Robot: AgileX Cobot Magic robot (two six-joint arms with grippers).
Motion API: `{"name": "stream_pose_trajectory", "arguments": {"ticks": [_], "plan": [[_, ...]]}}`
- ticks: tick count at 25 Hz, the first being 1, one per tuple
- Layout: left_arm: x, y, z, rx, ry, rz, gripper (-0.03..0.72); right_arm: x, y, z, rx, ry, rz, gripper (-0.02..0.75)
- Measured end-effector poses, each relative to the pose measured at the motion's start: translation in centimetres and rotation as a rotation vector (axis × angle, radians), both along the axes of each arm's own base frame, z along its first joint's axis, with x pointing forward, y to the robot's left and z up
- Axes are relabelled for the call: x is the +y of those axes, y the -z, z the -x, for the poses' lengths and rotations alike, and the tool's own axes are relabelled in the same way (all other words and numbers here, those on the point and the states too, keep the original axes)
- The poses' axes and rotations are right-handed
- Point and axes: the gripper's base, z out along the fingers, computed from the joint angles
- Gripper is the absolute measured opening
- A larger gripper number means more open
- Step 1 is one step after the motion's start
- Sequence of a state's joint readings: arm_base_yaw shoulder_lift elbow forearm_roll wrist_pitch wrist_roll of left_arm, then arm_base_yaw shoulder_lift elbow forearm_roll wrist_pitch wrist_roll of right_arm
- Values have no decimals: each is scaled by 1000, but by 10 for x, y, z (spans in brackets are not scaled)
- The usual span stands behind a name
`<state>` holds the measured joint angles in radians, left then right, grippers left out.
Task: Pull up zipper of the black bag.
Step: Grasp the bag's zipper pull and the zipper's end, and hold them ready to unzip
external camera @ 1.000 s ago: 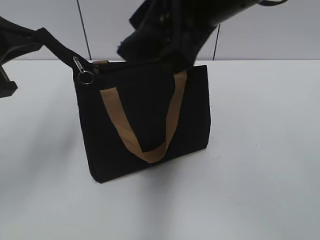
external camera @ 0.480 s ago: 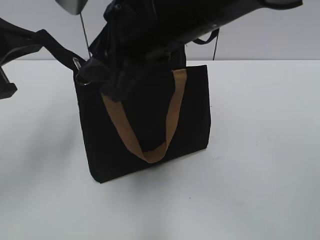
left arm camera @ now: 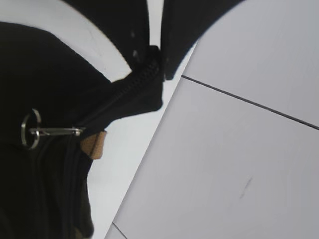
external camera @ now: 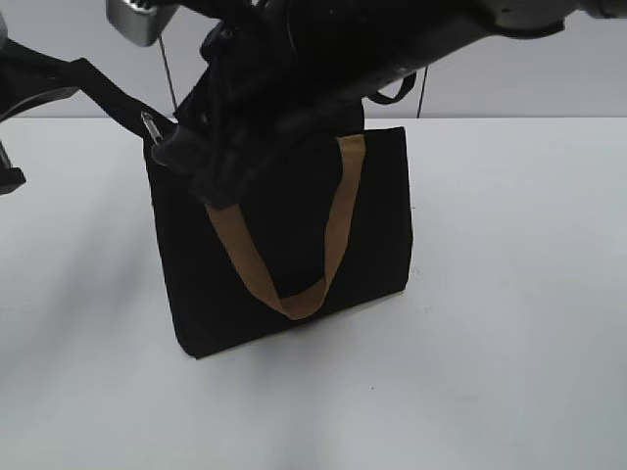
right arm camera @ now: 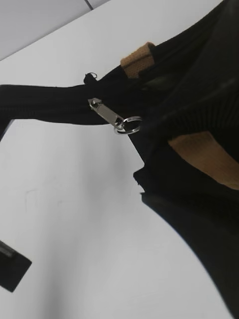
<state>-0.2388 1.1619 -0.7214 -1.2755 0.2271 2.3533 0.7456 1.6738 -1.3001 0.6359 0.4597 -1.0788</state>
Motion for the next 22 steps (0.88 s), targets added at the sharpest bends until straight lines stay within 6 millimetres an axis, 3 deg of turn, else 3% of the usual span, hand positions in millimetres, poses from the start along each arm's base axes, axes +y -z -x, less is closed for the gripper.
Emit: {"name": "stream_pose_trajectory", "arguments": {"ticks": [13, 22], "plan": [[-1, 0, 1, 4, 21, -2, 25, 10, 12, -19, -53, 63, -17, 296], [-1, -2, 0, 19, -24, 80, 25, 29, 13, -31, -15, -22, 24, 295]]}}
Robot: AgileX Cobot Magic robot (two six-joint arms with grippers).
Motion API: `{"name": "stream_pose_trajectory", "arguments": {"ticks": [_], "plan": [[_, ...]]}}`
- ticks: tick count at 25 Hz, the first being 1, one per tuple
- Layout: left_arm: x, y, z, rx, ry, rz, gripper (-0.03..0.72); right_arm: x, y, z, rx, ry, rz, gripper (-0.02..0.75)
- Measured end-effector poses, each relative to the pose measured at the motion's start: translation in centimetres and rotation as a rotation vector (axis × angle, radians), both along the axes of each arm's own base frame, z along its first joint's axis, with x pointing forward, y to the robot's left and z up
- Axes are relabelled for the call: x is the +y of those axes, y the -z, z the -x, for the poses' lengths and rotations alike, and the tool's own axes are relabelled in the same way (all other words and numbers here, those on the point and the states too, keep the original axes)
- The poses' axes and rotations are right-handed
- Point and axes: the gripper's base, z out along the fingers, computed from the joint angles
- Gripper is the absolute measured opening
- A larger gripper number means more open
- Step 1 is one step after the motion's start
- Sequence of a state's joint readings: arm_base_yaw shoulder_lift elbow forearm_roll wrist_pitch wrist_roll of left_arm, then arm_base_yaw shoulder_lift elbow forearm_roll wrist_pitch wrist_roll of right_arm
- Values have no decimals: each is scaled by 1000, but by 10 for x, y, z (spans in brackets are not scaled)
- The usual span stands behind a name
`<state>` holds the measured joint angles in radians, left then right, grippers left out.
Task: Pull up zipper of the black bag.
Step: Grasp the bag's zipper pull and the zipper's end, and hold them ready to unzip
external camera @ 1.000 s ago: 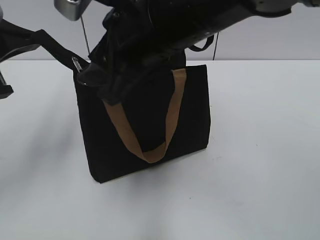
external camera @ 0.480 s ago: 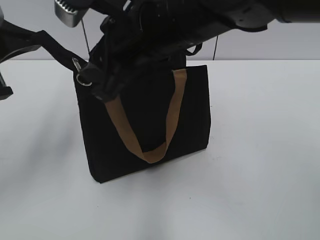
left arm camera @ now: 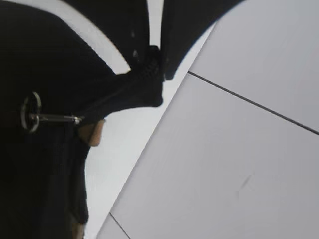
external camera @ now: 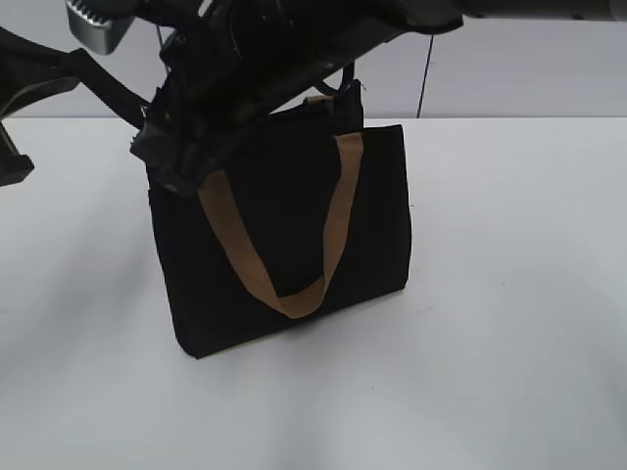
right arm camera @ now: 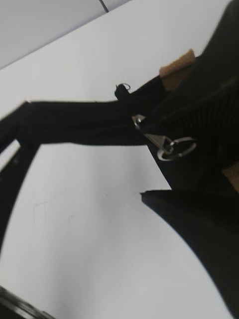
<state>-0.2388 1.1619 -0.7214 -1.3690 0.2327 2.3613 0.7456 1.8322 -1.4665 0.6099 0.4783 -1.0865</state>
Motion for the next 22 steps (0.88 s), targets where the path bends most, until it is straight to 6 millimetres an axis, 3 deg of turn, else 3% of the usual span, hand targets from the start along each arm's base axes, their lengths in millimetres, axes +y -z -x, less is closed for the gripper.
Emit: {"name": "stream_pose_trajectory", "arguments": {"ticks": [6, 12, 22], "plan": [[1, -3, -2, 25, -63, 113, 25, -7, 3, -3, 4, 6, 65, 295], [-5, -6, 0, 64, -37, 244, 25, -23, -7, -12, -4, 59, 68, 295], [-9, -8, 1, 92, -25, 343, 25, -23, -6, -12, -13, 33, 78, 295]]}}
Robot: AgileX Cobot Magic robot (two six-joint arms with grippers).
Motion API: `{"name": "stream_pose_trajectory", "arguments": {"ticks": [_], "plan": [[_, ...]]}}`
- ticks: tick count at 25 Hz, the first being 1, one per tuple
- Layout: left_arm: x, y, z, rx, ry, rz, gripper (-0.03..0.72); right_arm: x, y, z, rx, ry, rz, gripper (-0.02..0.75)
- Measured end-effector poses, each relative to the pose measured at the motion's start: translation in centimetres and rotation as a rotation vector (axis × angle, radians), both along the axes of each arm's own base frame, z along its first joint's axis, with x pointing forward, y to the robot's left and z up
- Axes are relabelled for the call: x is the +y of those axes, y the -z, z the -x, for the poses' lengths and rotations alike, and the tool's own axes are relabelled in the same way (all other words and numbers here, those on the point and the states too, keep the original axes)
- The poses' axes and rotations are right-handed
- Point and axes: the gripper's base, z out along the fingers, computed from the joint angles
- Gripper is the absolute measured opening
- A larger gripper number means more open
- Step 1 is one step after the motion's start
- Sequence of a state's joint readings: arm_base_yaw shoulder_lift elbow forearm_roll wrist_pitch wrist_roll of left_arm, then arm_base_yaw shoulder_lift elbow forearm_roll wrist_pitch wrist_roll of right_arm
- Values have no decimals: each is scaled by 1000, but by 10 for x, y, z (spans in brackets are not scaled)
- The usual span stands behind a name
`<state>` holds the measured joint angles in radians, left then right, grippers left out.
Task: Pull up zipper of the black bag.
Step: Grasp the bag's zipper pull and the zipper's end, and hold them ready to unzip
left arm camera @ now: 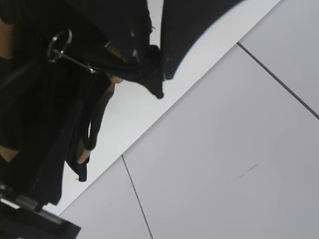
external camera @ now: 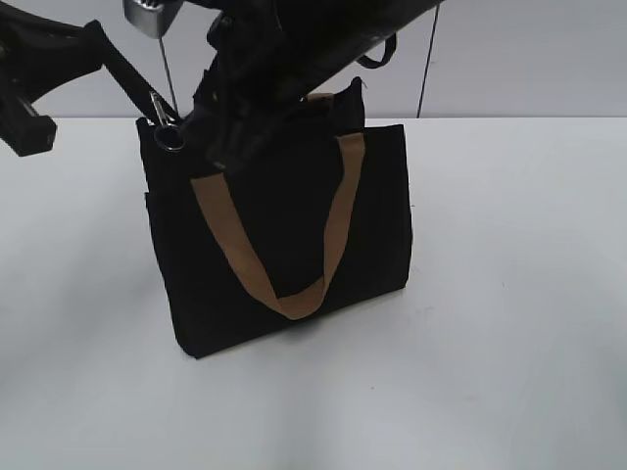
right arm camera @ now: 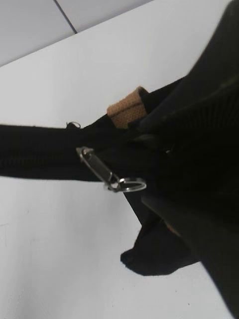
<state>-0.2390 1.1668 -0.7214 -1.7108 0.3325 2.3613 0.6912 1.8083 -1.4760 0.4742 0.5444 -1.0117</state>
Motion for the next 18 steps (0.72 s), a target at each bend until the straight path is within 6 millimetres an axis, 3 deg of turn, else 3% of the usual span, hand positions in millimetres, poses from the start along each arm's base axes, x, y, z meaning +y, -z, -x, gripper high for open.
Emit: {"name": "stream_pose_trajectory", "arguments": {"ticks": [18], "plan": [[0, 0, 0, 2, 0, 3, 25, 6, 5, -1, 8, -25, -34, 295]]}}
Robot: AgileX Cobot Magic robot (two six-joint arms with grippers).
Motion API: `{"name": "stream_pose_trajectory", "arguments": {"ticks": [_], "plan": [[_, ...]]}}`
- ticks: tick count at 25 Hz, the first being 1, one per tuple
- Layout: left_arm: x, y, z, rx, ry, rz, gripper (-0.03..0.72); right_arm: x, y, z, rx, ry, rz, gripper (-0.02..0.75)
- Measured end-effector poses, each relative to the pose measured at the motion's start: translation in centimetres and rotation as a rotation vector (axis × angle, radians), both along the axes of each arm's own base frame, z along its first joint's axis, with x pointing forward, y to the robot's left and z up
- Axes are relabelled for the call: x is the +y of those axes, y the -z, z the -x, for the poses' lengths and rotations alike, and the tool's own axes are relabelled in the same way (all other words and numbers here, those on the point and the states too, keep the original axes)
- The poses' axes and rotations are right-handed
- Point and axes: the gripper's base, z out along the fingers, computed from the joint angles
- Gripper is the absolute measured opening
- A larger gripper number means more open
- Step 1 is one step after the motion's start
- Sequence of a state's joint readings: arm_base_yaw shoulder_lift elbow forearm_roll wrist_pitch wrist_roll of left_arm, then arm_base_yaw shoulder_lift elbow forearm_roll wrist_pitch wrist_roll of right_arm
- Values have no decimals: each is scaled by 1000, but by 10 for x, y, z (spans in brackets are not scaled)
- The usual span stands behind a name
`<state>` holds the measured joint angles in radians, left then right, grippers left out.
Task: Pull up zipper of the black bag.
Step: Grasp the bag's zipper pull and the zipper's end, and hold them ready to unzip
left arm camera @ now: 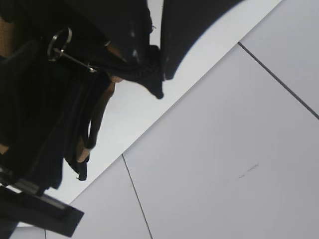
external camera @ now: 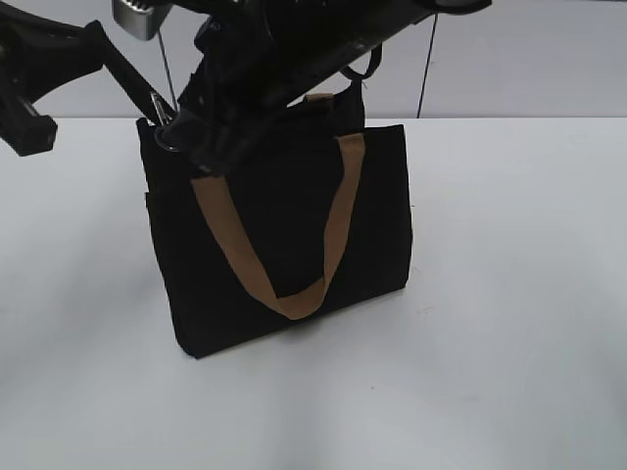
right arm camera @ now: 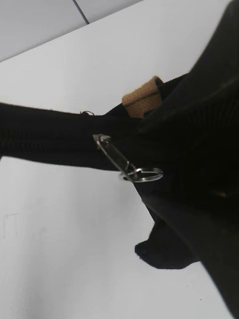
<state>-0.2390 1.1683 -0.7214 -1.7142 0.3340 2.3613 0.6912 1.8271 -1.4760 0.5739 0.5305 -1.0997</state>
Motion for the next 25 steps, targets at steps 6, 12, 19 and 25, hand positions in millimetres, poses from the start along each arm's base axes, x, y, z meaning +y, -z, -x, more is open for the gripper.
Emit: {"name": "stream_pose_trajectory", "arguments": {"ticks": [6, 12, 19, 25], "plan": [[0, 0, 0, 0, 1, 0, 25, 2, 5, -2, 25, 11, -17, 295], [0, 0, 0, 0, 1, 1, 25, 3, 5, -1, 26, 12, -19, 258], [0, 0, 0, 0, 1, 1, 25, 3, 5, -1, 28, 11, -19, 185], [0, 0, 0, 0, 1, 1, 25, 3, 5, -1, 28, 11, -19, 182]]}}
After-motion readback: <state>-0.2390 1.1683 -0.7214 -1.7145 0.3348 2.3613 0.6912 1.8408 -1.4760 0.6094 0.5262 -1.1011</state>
